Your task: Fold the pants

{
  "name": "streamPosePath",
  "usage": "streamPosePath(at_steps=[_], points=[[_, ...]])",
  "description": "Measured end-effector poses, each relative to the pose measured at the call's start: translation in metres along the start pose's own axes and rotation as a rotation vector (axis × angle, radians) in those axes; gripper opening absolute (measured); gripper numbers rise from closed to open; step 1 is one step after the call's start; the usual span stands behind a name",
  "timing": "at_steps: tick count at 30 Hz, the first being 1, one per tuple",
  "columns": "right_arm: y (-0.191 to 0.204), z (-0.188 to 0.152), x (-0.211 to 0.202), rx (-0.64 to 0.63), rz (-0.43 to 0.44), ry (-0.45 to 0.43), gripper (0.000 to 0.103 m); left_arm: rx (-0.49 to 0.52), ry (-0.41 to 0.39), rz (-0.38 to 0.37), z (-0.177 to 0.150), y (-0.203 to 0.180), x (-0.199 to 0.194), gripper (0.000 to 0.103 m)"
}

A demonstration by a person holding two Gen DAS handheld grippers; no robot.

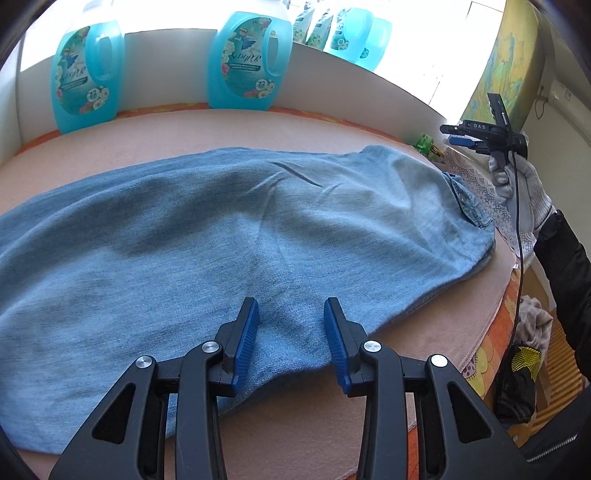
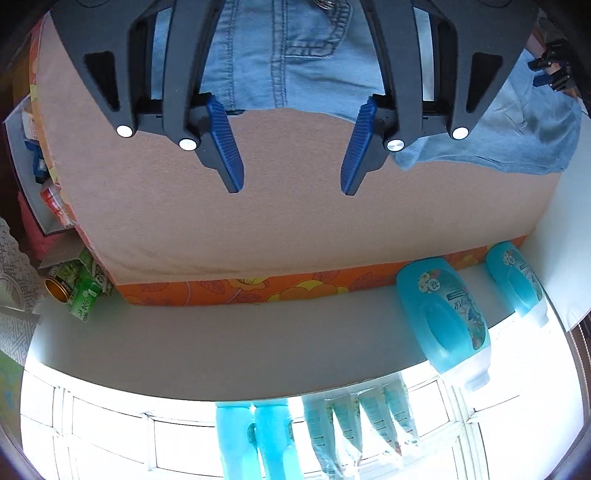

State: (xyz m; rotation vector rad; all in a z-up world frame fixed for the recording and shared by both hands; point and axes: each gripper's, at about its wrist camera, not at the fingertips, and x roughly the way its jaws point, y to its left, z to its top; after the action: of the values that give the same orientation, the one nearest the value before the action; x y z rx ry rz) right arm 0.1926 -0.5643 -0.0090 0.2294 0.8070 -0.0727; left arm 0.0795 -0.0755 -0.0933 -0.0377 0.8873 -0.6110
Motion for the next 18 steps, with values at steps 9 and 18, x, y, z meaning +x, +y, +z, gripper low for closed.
streamPosePath(at_steps=[9, 18], points=[[-0.105, -0.06, 0.019, 0.248, 0.007, 0.152, 0.076, 0.003, 0.002, 0.007, 0.0, -0.001, 0.001, 0.035], [-0.107, -0.117, -0.012, 0.315, 0.055, 0.137, 0.076, 0.0, 0.005, 0.009, 0.002, -0.002, 0.003, 0.035]])
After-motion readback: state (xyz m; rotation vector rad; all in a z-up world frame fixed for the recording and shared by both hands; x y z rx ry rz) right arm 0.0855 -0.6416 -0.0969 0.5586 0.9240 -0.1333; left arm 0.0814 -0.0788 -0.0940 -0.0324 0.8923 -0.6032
